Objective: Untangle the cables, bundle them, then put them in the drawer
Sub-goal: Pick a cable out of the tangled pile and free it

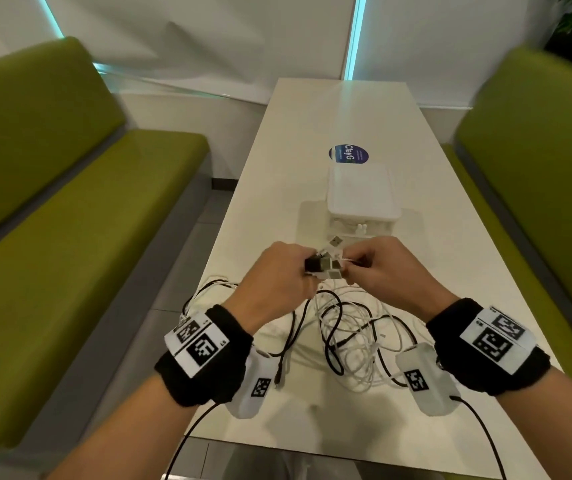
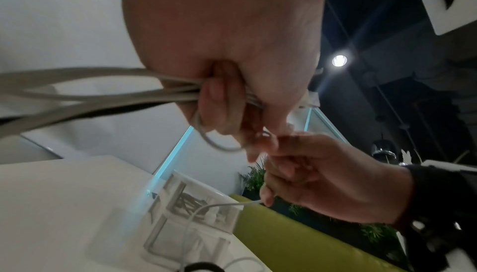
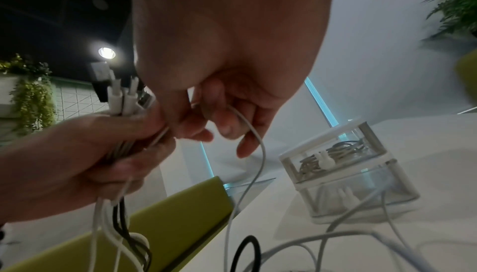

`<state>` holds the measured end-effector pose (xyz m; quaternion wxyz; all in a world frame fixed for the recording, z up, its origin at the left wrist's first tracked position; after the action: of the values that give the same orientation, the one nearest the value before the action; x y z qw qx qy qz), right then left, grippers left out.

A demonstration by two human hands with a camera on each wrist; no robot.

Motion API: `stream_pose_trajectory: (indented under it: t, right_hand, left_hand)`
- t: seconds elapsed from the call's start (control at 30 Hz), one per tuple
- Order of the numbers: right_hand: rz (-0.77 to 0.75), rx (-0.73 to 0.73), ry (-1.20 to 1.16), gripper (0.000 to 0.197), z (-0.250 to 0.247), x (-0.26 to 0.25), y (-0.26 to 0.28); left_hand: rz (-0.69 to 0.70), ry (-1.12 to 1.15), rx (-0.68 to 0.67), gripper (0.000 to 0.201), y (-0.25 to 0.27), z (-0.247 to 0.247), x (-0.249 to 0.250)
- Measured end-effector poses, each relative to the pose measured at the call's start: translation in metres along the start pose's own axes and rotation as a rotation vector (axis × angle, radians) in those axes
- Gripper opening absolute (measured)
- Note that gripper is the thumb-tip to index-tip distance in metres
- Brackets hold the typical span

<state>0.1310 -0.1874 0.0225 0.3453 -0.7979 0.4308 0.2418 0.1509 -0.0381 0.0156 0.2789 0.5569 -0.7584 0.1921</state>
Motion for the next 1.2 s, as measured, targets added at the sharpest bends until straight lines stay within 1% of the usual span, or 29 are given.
stream_pose_trajectory:
  t: [0.07, 0.1, 0.13, 0.2, 0.23, 0.3, 0.33, 0.37, 0.4, 0.43, 0.47, 0.53, 0.6, 0.63, 0.67, 0.7, 0.73, 0.77, 0.83, 0.87, 0.9, 0.97, 1.0, 1.03, 1.07, 1.13, 1.17, 1.2]
  right_hand:
    - [0.030, -0.011, -0.043, 0.053, 0.001, 0.001, 0.001]
    - [0.048, -0.024, -0.048, 0.051, 0.003, 0.004, 0.002]
    - [0.065, -0.043, -0.036, 0.046, 0.004, 0.007, 0.003]
    - [0.100, -0.089, -0.016, 0.036, 0.008, 0.012, 0.005]
    - [0.113, -0.092, -0.021, 0.035, 0.009, 0.015, 0.005]
    - [0.129, -0.057, -0.025, 0.039, 0.009, 0.019, 0.005]
    - [0.137, -0.048, -0.017, 0.043, 0.009, 0.020, 0.005]
    - [0.149, -0.068, -0.001, 0.046, 0.011, 0.021, 0.004]
    - [0.164, -0.106, 0.012, 0.049, 0.014, 0.022, 0.004]
    - [0.174, -0.141, 0.021, 0.050, 0.018, 0.022, 0.005]
    - [0.181, -0.158, 0.031, 0.051, 0.020, 0.023, 0.006]
    - [0.193, -0.152, 0.059, 0.052, 0.022, 0.026, 0.008]
    - [0.190, -0.126, 0.103, 0.051, 0.022, 0.024, 0.007]
    - [0.182, -0.109, 0.130, 0.050, 0.022, 0.023, 0.006]
    - [0.174, -0.091, 0.157, 0.049, 0.022, 0.022, 0.006]
    - [0.165, -0.074, 0.179, 0.048, 0.022, 0.020, 0.005]
    - [0.159, -0.070, 0.186, 0.047, 0.023, 0.019, 0.004]
    - [0.159, -0.080, 0.170, 0.046, 0.025, 0.017, 0.004]
    - [0.168, -0.126, 0.101, 0.042, 0.033, 0.013, 0.002]
    - [0.168, -0.154, 0.070, 0.038, 0.037, 0.010, 0.001]
    - [0.162, -0.175, 0.049, 0.037, 0.039, 0.006, 0.001]
    - [0.144, -0.177, 0.040, 0.041, 0.040, 0.001, 0.000]
    - [0.145, -0.173, 0.027, 0.043, 0.040, -0.001, 0.000]
    - [0.158, -0.170, -0.010, 0.044, 0.040, -0.002, 0.001]
    - [0.180, -0.168, -0.064, 0.044, 0.041, -0.001, 0.004]
    - [0.225, -0.158, -0.133, 0.043, 0.043, 0.000, 0.009]
    - [0.242, -0.145, -0.145, 0.042, 0.044, 0.001, 0.011]
    - [0.260, -0.134, -0.151, 0.040, 0.046, 0.002, 0.013]
  left_hand:
    - [0.001, -0.017, 0.045, 0.020, -0.002, -0.010, -0.002]
    - [0.015, 0.024, 0.066, 0.018, 0.000, -0.019, -0.001]
    - [0.023, 0.112, 0.096, 0.021, -0.001, -0.031, -0.001]
    - [0.033, 0.379, 0.204, 0.034, 0.002, -0.060, -0.001]
    - [0.018, 0.533, 0.271, 0.035, 0.003, -0.077, -0.005]
    - [-0.028, 0.845, 0.385, 0.033, 0.005, -0.106, -0.016]
    - [-0.057, 0.981, 0.438, 0.035, 0.004, -0.115, -0.024]
    - [-0.083, 1.077, 0.477, 0.037, 0.003, -0.121, -0.032]
    - [-0.114, 1.113, 0.508, 0.038, 0.001, -0.124, -0.043]
    - [-0.147, 1.088, 0.525, 0.036, 0.000, -0.126, -0.050]
    - [-0.194, 0.998, 0.528, 0.033, -0.003, -0.124, -0.057]
    - [-0.304, 0.678, 0.502, 0.026, -0.008, -0.110, -0.070]
    - [-0.367, 0.338, 0.537, 0.021, -0.009, -0.095, -0.081]
    - [-0.354, 0.230, 0.592, 0.020, -0.005, -0.090, -0.079]
    - [-0.291, 0.183, 0.660, 0.018, 0.002, -0.088, -0.073]
    - [-0.188, 0.192, 0.694, 0.016, 0.010, -0.085, -0.061]
    - [-0.082, 0.230, 0.677, 0.023, 0.015, -0.080, -0.048]
    - [-0.008, 0.291, 0.598, 0.035, 0.017, -0.070, -0.038]
    - [0.046, 0.382, 0.317, 0.052, 0.016, -0.041, -0.020]
    - [0.072, 0.354, 0.201, 0.058, 0.017, -0.026, -0.013]
    - [0.116, 0.280, 0.137, 0.064, 0.016, -0.013, -0.010]
    - [0.205, 0.109, 0.108, 0.072, 0.016, 0.002, -0.013]
    - [0.215, 0.061, 0.093, 0.072, 0.016, 0.005, -0.016]
    - [0.211, 0.040, 0.063, 0.069, 0.016, 0.007, -0.017]
    - [0.196, 0.017, 0.043, 0.061, 0.016, 0.008, -0.017]
    - [0.153, -0.053, 0.023, 0.029, 0.015, 0.008, -0.013]
    - [0.108, -0.087, 0.005, 0.018, 0.014, 0.008, -0.014]
    - [0.062, -0.130, -0.010, 0.016, 0.012, 0.007, -0.016]
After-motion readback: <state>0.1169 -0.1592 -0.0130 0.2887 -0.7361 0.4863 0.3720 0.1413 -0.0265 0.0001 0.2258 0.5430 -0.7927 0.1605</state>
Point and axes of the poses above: each hand's wrist, its own y-axis away from the middle knuckle, its own z-axis out of the palm, x = y × z, the point moved 6 cm from there along -y, towards the middle knuckle, and after that the axes turned 15 degrees about -z, right-handed, at the moved point
